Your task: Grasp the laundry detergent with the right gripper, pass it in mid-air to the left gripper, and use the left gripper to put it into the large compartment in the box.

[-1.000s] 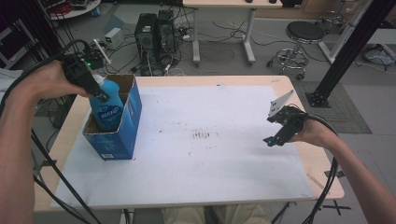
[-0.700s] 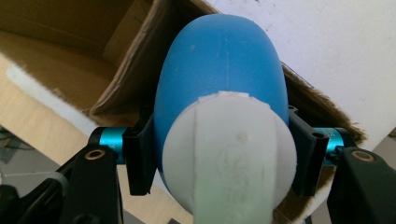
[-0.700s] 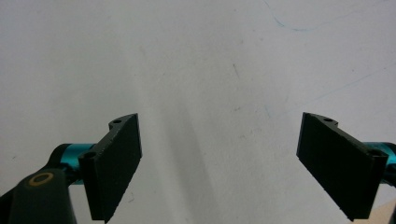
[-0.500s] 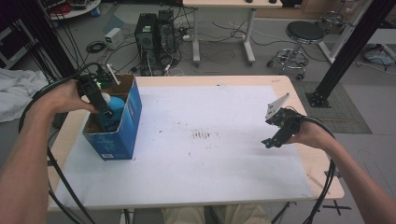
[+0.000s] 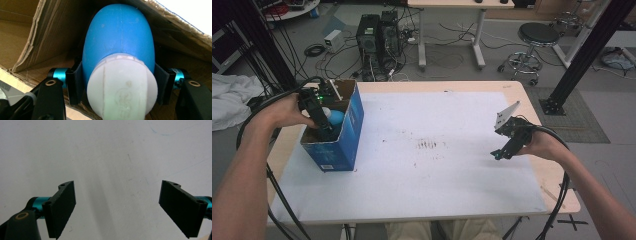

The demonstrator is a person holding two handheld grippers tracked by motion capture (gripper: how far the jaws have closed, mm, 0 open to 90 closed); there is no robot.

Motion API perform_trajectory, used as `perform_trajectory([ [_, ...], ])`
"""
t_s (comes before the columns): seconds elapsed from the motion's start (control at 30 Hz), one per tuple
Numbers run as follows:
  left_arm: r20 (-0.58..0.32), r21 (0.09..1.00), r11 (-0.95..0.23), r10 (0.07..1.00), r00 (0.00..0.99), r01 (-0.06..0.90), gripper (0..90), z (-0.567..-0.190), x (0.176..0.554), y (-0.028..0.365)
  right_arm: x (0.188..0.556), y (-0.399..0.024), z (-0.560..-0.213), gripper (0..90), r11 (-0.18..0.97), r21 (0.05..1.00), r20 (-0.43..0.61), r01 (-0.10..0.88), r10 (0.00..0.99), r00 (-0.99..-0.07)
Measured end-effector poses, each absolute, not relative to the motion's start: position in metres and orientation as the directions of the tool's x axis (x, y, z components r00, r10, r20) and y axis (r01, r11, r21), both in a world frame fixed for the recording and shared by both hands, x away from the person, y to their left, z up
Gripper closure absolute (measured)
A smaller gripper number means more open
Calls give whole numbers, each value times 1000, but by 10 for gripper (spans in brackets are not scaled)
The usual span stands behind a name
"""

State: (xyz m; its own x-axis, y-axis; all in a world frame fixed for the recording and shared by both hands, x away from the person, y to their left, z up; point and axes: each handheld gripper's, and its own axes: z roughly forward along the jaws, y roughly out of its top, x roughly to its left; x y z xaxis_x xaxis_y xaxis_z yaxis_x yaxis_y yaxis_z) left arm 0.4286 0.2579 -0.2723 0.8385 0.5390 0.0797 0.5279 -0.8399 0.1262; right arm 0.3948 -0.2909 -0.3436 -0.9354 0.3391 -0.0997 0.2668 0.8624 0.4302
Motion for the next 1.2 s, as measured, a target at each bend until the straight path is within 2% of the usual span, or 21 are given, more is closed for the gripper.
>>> perform_trajectory([
  [0.73, 80, 110, -839, 542, 837, 533, 374, -273, 429, 256, 393, -287, -347, 133, 862, 430, -92, 266, 335, -938],
  [1.2, 70, 92, -838, 544, 836, 538, 296, -273, 430, 253, 391, -286, -347, 132, 865, 427, -89, 264, 331, -939],
])
